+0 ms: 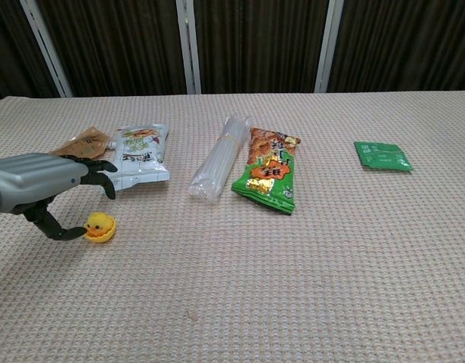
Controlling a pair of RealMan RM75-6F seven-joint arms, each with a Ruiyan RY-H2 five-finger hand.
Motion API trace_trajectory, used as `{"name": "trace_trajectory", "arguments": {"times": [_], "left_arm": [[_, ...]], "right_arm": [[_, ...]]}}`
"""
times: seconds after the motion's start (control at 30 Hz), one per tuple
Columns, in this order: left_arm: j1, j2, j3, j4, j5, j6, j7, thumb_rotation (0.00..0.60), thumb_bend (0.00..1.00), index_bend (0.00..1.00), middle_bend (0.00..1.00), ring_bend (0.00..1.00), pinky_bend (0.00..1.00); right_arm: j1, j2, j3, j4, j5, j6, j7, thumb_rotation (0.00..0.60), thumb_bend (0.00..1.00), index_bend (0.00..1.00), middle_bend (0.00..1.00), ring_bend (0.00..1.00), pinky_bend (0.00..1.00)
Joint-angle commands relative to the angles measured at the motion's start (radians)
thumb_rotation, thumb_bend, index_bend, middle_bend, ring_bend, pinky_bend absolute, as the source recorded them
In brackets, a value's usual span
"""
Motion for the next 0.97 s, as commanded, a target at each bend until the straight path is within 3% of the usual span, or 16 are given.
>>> {"name": "trace_trajectory", "arguments": {"times": [0.03, 0.27, 0.37, 0.53, 0.6, 0.77, 0.97], "left_arm": [[-0.001, 0.003, -0.001, -0.006, -0.006, 0.001, 0.002, 0.6, 0.33, 0.19, 0.0, 0.0, 0.0], [0.019, 0.034, -0.01, -0.056, 0.019, 0.043, -0.033, 0.6, 0.33, 0.17, 0.0, 0.0, 0.0], [0.057, 0.063, -0.004, -0.1, 0.065, 0.106, -0.072, 0.6, 0.28, 0.15, 0.0, 0.0, 0.0], [0.174, 0.13, 0.053, -0.161, 0.21, 0.287, -0.148, 0.6, 0.05, 0.01, 0.0, 0.0, 0.0], [0.231, 0.16, 0.086, -0.17, 0.271, 0.366, -0.177, 0.6, 0.01, 0.0, 0.0, 0.0, 0.0], [0.337, 0.207, 0.149, -0.168, 0.363, 0.491, -0.237, 0.6, 0.0, 0.0, 0.0, 0.0, 0.0], [0.41, 0.235, 0.173, -0.161, 0.434, 0.571, -0.281, 0.6, 0.0, 0.0, 0.0, 0.0, 0.0]], "right_arm": [[0.0, -0.001, 0.0, 0.001, 0.0, 0.001, 0.001, 0.6, 0.02, 0.0, 0.0, 0.0, 0.0], [0.0, 0.0, -0.001, 0.004, 0.002, -0.004, 0.0, 0.6, 0.02, 0.0, 0.0, 0.0, 0.0], [0.001, 0.001, -0.003, 0.005, 0.005, -0.01, -0.004, 0.6, 0.02, 0.0, 0.0, 0.0, 0.0], [0.003, 0.009, -0.01, 0.002, 0.011, -0.026, -0.018, 0.6, 0.02, 0.0, 0.0, 0.0, 0.0], [0.005, 0.012, -0.011, -0.001, 0.012, -0.031, -0.028, 0.6, 0.02, 0.0, 0.0, 0.0, 0.0], [0.007, 0.011, -0.012, -0.007, 0.012, -0.032, -0.05, 0.6, 0.02, 0.0, 0.0, 0.0, 0.0], [0.003, 0.011, -0.01, -0.012, 0.014, -0.022, -0.056, 0.6, 0.02, 0.0, 0.0, 0.0, 0.0]]}}
